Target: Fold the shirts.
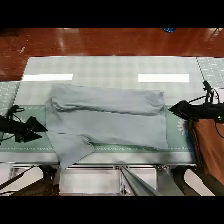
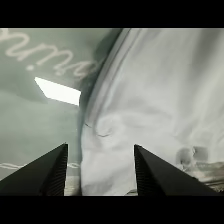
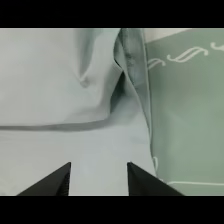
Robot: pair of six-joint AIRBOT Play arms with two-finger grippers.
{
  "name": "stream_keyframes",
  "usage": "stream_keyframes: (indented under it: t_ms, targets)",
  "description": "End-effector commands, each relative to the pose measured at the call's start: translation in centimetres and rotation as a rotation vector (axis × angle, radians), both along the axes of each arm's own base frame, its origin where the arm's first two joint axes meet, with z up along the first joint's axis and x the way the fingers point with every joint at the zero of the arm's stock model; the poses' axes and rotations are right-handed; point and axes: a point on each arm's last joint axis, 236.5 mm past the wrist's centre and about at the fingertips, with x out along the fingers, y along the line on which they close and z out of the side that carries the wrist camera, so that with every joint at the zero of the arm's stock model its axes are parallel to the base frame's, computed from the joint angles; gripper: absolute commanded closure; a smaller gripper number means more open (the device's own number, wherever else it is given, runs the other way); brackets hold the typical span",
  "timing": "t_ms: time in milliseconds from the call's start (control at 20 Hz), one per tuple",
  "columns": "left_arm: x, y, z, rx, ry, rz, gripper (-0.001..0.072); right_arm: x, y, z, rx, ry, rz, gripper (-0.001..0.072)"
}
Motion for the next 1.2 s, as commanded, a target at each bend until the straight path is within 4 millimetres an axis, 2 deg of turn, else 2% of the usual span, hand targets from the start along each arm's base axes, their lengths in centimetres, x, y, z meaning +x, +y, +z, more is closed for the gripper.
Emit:
stream_keyframes:
  t_ms: [0,200,350,400,450,500,550,600,650,750,800,950,1150]
  targets:
    - [-1.7,-1.6,-1.5,-0.005,0.037,-0.034,0.0199,0.2,0.4,0.1,0.020,-0.027,-0.019,0.0304]
    - [-2.6,-3.3,-3.2,0.001,0.050,-0.063,0.0199,0.5,0.6,0.4,0.038,-0.036,-0.029,0.0304]
    - [-1.9,-5.3,-3.7,-0.015,0.018,-0.077,0.0200,0.9,0.7,0.7,0.054,-0.051,-0.047,0.0305]
    - [-1.5,-5.7,-3.7,-0.015,0.007,-0.086,0.0285,1.0,0.6,0.8,0.052,-0.053,-0.050,0.0305]
    - [-1.4,-6.0,-3.5,-0.015,0.001,-0.101,0.0580,0.9,0.2,0.8,0.051,-0.049,-0.058,0.0305]
    - [-1.3,-6.2,-3.3,-0.018,-0.001,-0.113,0.0682,0.4,-0.8,0.5,0.043,-0.029,-0.070,0.0305]
    - [-1.2,-6.3,-2.9,-0.027,-0.005,-0.115,0.0688,-0.9,-2.3,-0.4,0.017,0.026,-0.089,0.0305]
    - [-1.0,-6.2,-2.5,-0.024,-0.016,-0.120,0.0688,-2.9,-3.7,-1.5,-0.013,0.119,-0.109,0.0304]
    - [-0.6,-6.0,-2.1,-0.013,-0.039,-0.119,0.0688,-6.0,-4.3,-2.7,-0.026,0.252,-0.115,0.0305]
    - [0.4,-6.0,-1.1,0.001,-0.092,-0.110,0.0688,-11.3,-2.9,-3.9,0.013,0.446,-0.043,0.0305]
    - [0.6,-5.8,-0.7,0.011,-0.111,-0.111,0.0688,-12.9,-1.6,-4.2,0.056,0.493,-0.008,0.0305]
    - [0.7,-5.9,-0.2,0.016,-0.127,-0.115,0.0688,-15.3,-0.1,-5.3,0.102,0.554,0.029,0.0304]
    - [0.2,-6.3,0.0,-0.004,-0.111,-0.124,0.0688,-16.9,1.3,-6.7,0.105,0.594,0.054,0.0305]
